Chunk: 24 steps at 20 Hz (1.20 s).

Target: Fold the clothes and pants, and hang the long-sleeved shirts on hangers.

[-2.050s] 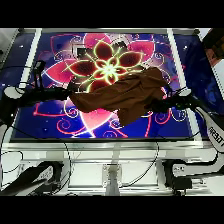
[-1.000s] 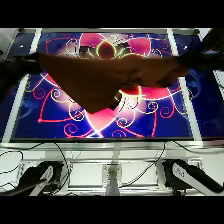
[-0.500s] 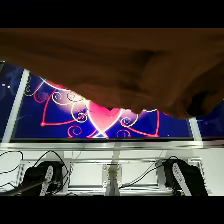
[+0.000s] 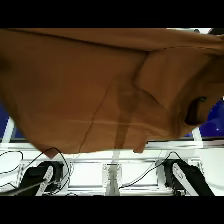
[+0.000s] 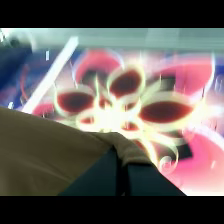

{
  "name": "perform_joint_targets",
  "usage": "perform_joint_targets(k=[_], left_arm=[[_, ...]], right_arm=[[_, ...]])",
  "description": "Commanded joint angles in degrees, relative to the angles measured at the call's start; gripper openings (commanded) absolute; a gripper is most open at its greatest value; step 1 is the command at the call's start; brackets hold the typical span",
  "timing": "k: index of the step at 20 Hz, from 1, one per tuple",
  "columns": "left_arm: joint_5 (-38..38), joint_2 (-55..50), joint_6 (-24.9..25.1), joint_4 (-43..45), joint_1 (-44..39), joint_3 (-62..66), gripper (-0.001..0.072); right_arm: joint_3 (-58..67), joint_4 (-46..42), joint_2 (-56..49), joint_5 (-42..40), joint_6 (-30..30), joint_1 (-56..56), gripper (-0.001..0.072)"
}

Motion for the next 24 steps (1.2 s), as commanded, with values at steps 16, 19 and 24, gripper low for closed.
perform_joint_targets(k=[16,19,24], left_arm=[[45.13,-47.15,5.77,0.02,-19.34,0.02,0.0167],[37.97,-45.35,5.79,-0.24,-17.42,0.02,0.0711],[14.12,-37.88,5.79,-15.63,-6.34,0.02,0.0707]], right_arm=[[0.26,8.96,-45.44,-21.86,2.95,0.31,0.0375],[0.28,2.19,-44.11,-18.34,3.67,0.07,0.0513],[0.20,-13.90,-42.71,-3.96,7.04,-5.88,0.0448]])
